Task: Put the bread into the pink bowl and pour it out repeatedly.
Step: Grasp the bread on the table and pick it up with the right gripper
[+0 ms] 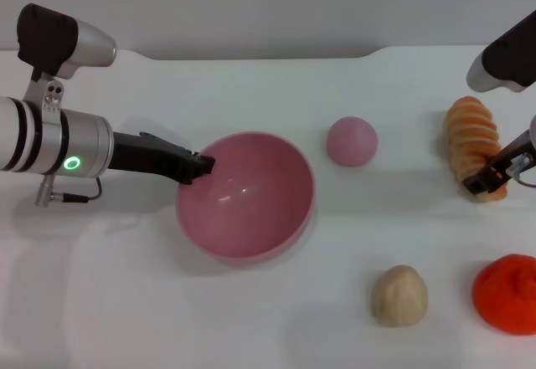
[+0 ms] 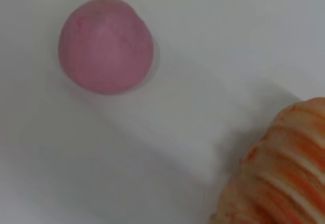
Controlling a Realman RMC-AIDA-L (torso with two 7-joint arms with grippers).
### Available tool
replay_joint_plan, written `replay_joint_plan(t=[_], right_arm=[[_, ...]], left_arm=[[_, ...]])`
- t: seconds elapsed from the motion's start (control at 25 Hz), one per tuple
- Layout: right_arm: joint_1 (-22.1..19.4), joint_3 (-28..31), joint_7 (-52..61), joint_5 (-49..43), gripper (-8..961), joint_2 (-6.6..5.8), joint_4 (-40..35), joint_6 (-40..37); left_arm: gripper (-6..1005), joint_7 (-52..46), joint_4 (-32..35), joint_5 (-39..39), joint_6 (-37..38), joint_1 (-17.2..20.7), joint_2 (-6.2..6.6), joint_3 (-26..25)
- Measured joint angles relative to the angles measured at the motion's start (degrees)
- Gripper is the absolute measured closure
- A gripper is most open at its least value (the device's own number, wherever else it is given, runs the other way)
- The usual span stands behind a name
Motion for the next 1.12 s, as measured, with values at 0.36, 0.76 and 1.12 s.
replay_joint_plan(t=[0.36, 0.76, 1.12], right_arm=[[-0.2, -0.1, 0.0, 0.0, 556, 0.06, -0.1, 0.9], [-0.3, -0.1, 0.0, 0.0, 636, 0.07, -0.1, 1.2], [-1.0, -0.1, 0.1, 0.0, 710, 0.07, -0.1, 2.2]], left_arm=[[956, 0.0, 0.0, -0.2, 0.0, 0.0, -0.03, 0.0], [957, 0.0, 0.0, -0.2, 0.1, 0.0, -0.03, 0.0], [957, 0.0, -0.2, -0.2, 0.0, -0.3, 0.09, -0.1]])
